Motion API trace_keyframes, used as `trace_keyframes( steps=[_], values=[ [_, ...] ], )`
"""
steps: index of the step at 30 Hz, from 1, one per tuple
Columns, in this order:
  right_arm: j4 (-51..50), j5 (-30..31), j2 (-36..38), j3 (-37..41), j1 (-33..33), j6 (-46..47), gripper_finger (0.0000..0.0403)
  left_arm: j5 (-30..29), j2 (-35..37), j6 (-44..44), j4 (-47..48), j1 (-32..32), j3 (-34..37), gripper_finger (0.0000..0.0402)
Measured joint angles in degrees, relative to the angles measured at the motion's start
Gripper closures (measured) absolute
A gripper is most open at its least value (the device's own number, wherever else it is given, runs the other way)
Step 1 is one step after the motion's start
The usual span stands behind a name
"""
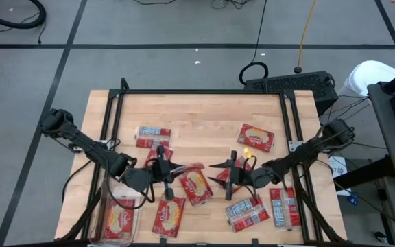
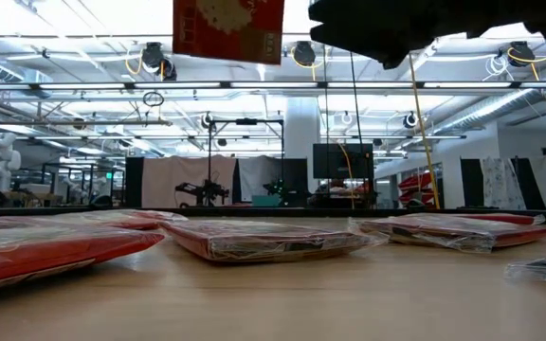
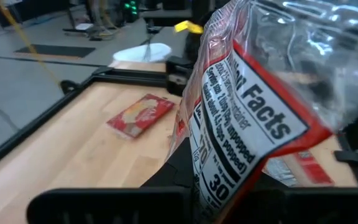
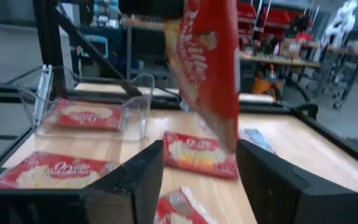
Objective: Sort popcorn bags into baskets
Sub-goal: Put the popcorn bag into the transparent bin
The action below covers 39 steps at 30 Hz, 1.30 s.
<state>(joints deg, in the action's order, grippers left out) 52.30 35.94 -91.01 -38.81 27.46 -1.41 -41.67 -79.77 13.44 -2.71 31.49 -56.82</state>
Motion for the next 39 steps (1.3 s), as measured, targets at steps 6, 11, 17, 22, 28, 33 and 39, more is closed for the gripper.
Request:
trace_keyframes(
  steps=[6, 11, 17, 22, 28, 33, 39],
  values=[
    [13.11, -3.35, -5.29, 0.0, -1.39, -5.32, 0.0187, 5.47, -0.02, -0.2, -0.95, -0.36, -0.01, 0.0375],
    [15.2, -10.75, -9.06, -2.34, -3.47, -4.31, 0.0195, 7.28, -0.05, -1.88, -3.22, -0.47, 0.0, 0.0377],
    [15.11, -10.61, -11.38, -5.27, -4.23, -4.02, 0.0253, 10.08, -1.42, -4.34, -6.95, -1.31, 0.02, 0.0373],
    [14.66, -10.67, -11.38, -5.25, -4.23, -4.61, 0.035, 10.54, -2.1, -4.7, -6.98, -1.86, -0.02, 0.0372],
    [13.65, -10.62, -11.36, -5.25, -4.23, -3.74, 0.0383, 10.56, -2.03, -5.52, -6.04, -2.21, -0.02, 0.0365],
    [11.99, -10.6, -11.36, -5.25, -4.21, -1.83, 0.038, 9.25, -1.08, -8.88, -5.97, -1.32, -0.02, 0.0288],
    [7.74, -10.49, -11.36, -5.25, -4.24, 2.03, 0.0396, 5.76, 4.08, -8.8, -5.57, -0.18, -0.02, 0.0177]
  ],
)
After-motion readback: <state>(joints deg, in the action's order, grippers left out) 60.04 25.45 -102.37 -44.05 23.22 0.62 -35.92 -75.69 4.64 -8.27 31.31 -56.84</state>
